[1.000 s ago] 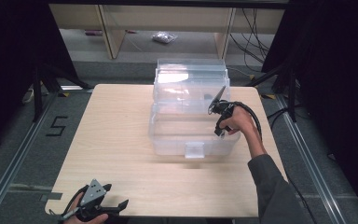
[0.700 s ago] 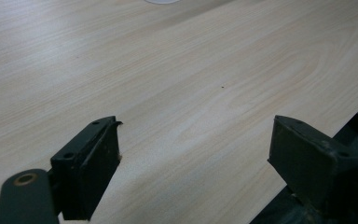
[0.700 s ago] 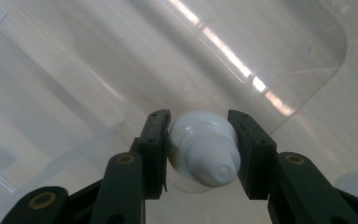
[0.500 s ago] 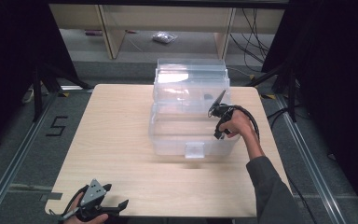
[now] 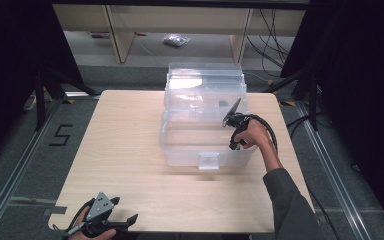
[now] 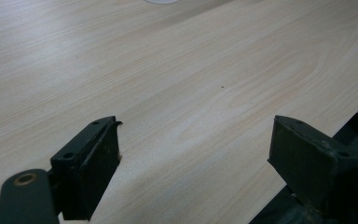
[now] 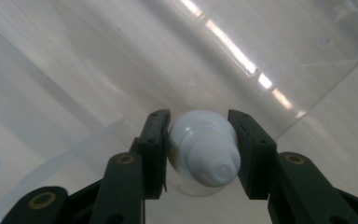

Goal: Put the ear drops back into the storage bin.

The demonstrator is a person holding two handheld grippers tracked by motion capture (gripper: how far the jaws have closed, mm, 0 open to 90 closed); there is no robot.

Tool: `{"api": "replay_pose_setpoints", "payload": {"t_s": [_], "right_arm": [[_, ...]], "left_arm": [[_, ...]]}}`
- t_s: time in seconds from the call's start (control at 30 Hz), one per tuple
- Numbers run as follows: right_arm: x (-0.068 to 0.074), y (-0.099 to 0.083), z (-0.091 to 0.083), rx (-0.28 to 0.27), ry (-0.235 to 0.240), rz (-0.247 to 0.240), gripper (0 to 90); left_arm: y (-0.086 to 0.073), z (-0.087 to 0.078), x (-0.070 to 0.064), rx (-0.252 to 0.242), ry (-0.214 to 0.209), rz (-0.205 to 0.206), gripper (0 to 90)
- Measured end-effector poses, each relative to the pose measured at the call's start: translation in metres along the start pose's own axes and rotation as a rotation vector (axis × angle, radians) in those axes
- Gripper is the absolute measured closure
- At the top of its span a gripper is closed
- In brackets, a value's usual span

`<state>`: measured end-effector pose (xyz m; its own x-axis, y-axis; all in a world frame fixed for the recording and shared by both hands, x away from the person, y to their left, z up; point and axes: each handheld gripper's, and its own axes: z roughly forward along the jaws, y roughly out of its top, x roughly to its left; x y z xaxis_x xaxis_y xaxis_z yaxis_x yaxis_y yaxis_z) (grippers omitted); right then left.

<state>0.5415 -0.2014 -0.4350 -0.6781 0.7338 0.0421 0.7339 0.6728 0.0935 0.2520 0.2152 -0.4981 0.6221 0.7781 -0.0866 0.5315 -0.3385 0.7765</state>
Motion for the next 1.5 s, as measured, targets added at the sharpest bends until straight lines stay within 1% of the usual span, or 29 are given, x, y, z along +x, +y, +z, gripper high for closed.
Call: {"api": "replay_pose_setpoints", "payload": {"t_s": [0.1,0.3,0.33,0.4,0.47,0.5,0.53,0.57,0.63,0.67,0.7,0.73,0.77,0.8,0.83,0.87,0.93,0.97,1.0,1.03,1.07,1.1,1.13,1.2,1.23,1.4,1.43,1.47,1.5], "right_arm": [[0.002,0.000,0.000,0.007,0.003,0.024,60.1],[0.002,0.000,-0.002,0.012,0.008,0.024,59.9],[0.002,-0.001,-0.002,0.011,0.005,0.012,59.9],[0.003,-0.001,-0.004,0.020,0.018,0.027,59.9],[0.002,-0.002,-0.005,0.010,0.013,0.022,59.5],[0.003,-0.002,-0.005,0.009,0.010,0.033,59.1],[0.002,-0.002,-0.006,-0.002,0.014,0.012,58.5],[0.002,-0.003,-0.007,-0.013,0.016,0.014,57.9],[0.003,-0.003,-0.010,-0.015,0.015,0.040,55.4],[0.002,-0.004,-0.011,-0.024,0.008,0.025,54.6],[0.003,-0.004,-0.012,-0.026,0.013,0.034,54.4],[0.001,-0.004,-0.012,-0.038,0.006,0.012,53.4],[0.003,-0.004,-0.014,-0.031,0.009,0.038,52.0],[0.003,-0.004,-0.014,-0.035,0.007,0.041,50.3],[0.003,-0.005,-0.015,-0.042,0.000,0.029,48.3],[0.003,-0.005,-0.016,-0.041,0.004,0.035,46.8],[0.006,-0.005,-0.020,-0.045,-0.015,0.037,45.2],[0.006,-0.005,-0.021,-0.055,-0.009,0.044,44.5],[0.006,-0.005,-0.024,-0.074,-0.005,0.032,42.7],[0.007,-0.005,-0.026,-0.071,-0.011,0.047,41.4],[0.006,-0.005,-0.027,-0.086,-0.023,0.033,41.1],[0.007,-0.005,-0.029,-0.081,-0.017,0.045,40.7],[0.006,-0.005,-0.031,-0.099,-0.025,0.029,39.5],[0.008,-0.005,-0.033,-0.100,-0.017,0.054,38.5],[0.008,-0.005,-0.034,-0.115,-0.012,0.031,38.2],[0.012,-0.005,-0.038,-0.131,-0.015,0.019,35.7],[0.014,-0.006,-0.039,-0.128,-0.021,0.039,35.0],[0.014,-0.006,-0.040,-0.139,-0.027,0.019,34.4],[0.014,-0.006,-0.041,-0.146,-0.026,0.023,34.2]], "left_arm": [[0.000,0.000,0.000,-0.001,0.002,-0.003,15.6],[0.000,0.000,0.000,0.001,-0.001,0.000,15.6],[0.000,0.000,0.000,0.001,-0.001,-0.001,15.6],[0.000,0.000,0.000,0.000,-0.001,-0.001,15.6],[0.000,0.000,0.000,0.001,-0.001,0.000,15.6],[0.000,0.000,0.000,0.001,-0.001,0.001,15.6],[0.000,0.000,0.000,-0.001,0.000,-0.003,15.6],[0.000,0.001,-0.001,-0.007,0.000,-0.013,15.6],[0.000,0.000,0.000,0.000,0.000,-0.003,15.6],[0.000,0.000,-0.001,0.000,0.000,-0.003,15.6],[0.000,0.001,-0.001,-0.006,0.001,-0.010,15.6],[0.000,0.001,-0.001,-0.003,0.002,-0.009,15.6],[0.000,0.001,0.000,0.000,0.005,-0.006,15.6],[0.000,0.001,0.000,0.007,0.010,0.001,15.6],[0.000,0.001,0.000,0.005,0.008,0.001,15.6],[0.000,0.001,0.000,0.000,0.006,-0.005,15.6],[-0.001,0.002,-0.001,-0.017,0.009,-0.015,15.6],[-0.001,0.002,-0.001,-0.013,0.012,-0.012,15.6],[-0.001,0.002,-0.001,-0.012,0.007,-0.013,15.6],[0.000,0.001,-0.001,-0.004,0.005,-0.008,15.6],[0.000,0.001,0.000,0.003,0.008,-0.002,15.6],[0.000,0.001,0.000,0.005,0.010,0.000,15.6],[0.000,0.001,0.000,0.005,0.011,-0.001,15.6],[0.000,0.001,0.000,0.005,0.009,-0.002,15.6],[0.000,0.001,0.000,0.006,0.009,-0.001,15.6],[0.000,0.001,0.000,0.006,0.009,-0.001,15.6],[0.000,0.001,0.000,0.004,0.009,-0.001,15.6],[0.000,0.001,-0.001,-0.004,0.003,-0.009,15.6],[0.000,0.001,-0.001,-0.008,0.001,-0.015,15.5]]}}
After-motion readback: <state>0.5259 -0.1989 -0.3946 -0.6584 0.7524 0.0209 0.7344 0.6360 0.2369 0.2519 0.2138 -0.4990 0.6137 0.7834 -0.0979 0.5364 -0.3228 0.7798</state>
